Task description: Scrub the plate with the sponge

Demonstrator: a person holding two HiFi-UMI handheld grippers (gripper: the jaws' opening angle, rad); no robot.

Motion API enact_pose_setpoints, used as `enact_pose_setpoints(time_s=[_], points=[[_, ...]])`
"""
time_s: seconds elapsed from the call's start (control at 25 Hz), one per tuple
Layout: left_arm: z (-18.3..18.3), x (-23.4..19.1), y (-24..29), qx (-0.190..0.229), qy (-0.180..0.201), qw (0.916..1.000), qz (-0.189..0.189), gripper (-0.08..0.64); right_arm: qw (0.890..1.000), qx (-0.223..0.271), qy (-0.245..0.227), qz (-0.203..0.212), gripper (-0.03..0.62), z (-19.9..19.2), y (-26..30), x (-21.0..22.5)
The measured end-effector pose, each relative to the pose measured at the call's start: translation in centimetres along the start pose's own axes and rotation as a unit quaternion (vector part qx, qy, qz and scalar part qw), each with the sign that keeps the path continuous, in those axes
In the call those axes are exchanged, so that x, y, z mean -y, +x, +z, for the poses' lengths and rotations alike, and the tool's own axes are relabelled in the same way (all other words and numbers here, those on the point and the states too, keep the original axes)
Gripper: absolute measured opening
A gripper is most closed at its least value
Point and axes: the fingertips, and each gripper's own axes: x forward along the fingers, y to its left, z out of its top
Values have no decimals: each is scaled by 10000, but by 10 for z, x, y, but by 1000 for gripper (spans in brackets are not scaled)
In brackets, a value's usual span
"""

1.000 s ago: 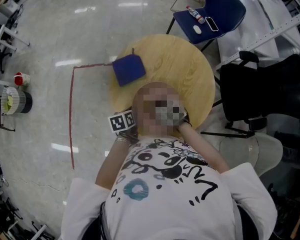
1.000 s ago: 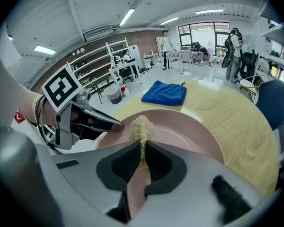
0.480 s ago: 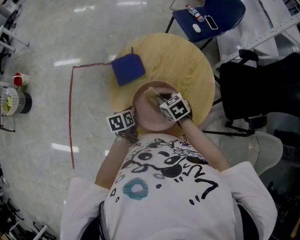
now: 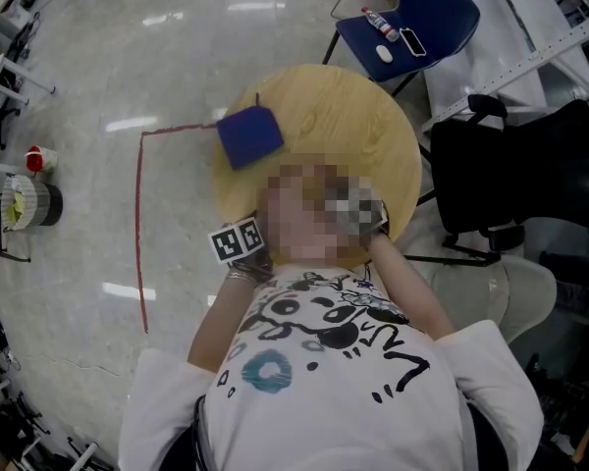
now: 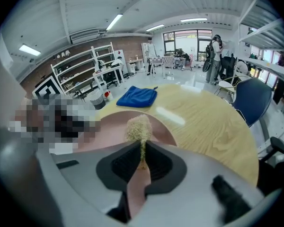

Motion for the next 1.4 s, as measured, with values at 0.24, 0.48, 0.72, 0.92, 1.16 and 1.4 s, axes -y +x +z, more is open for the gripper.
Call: enact_pose_setpoints(time_s=[0.24, 0.48, 0.72, 0.92, 1.16, 1.4], points=[[0, -1, 0, 22, -121, 9999, 3, 28, 9999, 14, 106, -96, 46, -13, -13, 8], [-1, -1, 1, 39, -162, 9999, 2, 28, 9998, -34, 186, -104, 46, -31, -24, 5], [1, -1, 1, 25, -178, 9998, -6, 28, 9998, -52, 210, 28, 46, -42, -30, -11], [0, -1, 2, 30, -144, 9999, 6, 28, 9993, -105, 287, 203, 46, -52, -33, -26], [1, -1, 3, 34, -153, 9999, 1, 28, 9978, -139, 459, 463, 46, -57, -32, -43], [-1, 0, 3, 18, -141, 9999, -18, 29, 9957, -211, 396, 815, 46, -59, -29, -63]])
